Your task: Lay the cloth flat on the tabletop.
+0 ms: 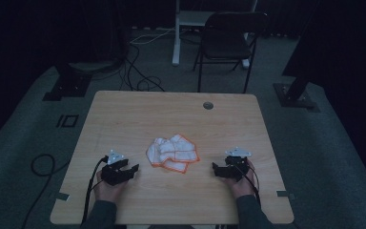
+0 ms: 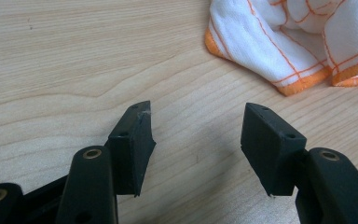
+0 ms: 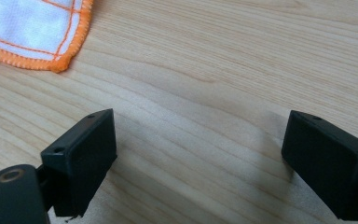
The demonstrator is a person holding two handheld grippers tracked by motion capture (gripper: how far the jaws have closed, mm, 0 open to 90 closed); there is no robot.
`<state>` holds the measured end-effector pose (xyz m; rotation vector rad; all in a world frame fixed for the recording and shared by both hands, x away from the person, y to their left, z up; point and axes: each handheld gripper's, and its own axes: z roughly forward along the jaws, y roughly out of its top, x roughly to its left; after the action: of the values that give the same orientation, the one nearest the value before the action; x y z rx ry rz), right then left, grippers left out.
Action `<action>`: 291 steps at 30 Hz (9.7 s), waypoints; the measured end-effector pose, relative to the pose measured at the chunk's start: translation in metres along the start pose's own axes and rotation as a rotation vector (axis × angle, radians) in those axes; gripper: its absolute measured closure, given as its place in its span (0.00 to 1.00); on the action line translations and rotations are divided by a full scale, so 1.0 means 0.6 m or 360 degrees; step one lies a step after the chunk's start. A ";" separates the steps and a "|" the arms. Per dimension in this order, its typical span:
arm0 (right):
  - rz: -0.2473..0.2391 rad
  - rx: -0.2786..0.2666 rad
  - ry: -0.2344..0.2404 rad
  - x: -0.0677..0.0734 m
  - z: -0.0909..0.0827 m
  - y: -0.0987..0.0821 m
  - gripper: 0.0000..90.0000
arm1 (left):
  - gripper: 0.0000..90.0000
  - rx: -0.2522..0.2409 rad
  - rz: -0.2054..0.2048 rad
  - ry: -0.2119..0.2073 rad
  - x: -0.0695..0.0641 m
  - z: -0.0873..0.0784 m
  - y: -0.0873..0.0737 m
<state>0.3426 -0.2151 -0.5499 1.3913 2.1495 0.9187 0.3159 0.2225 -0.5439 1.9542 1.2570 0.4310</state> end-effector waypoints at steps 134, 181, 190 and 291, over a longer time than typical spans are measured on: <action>-0.0177 0.0062 0.0098 0.015 0.027 0.059 0.96 | 0.95 0.0130 0.0262 0.0038 -0.105 0.109 0.096; -0.0339 -0.0063 0.0309 0.054 0.002 0.061 0.70 | 0.76 0.0163 0.0341 -0.0125 -0.166 0.117 0.099; -0.0314 -0.0025 0.0263 0.052 0.010 0.065 0.98 | 0.89 0.0169 0.0355 -0.0090 -0.163 0.117 0.098; -0.0277 -0.0022 0.0204 0.046 0.056 0.112 0.80 | 0.84 0.0111 0.0293 0.0013 -0.073 0.008 0.060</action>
<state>0.3959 -0.1607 -0.5250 1.1454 2.3116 0.9761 0.3213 0.1737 -0.5151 2.1384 1.1147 0.4929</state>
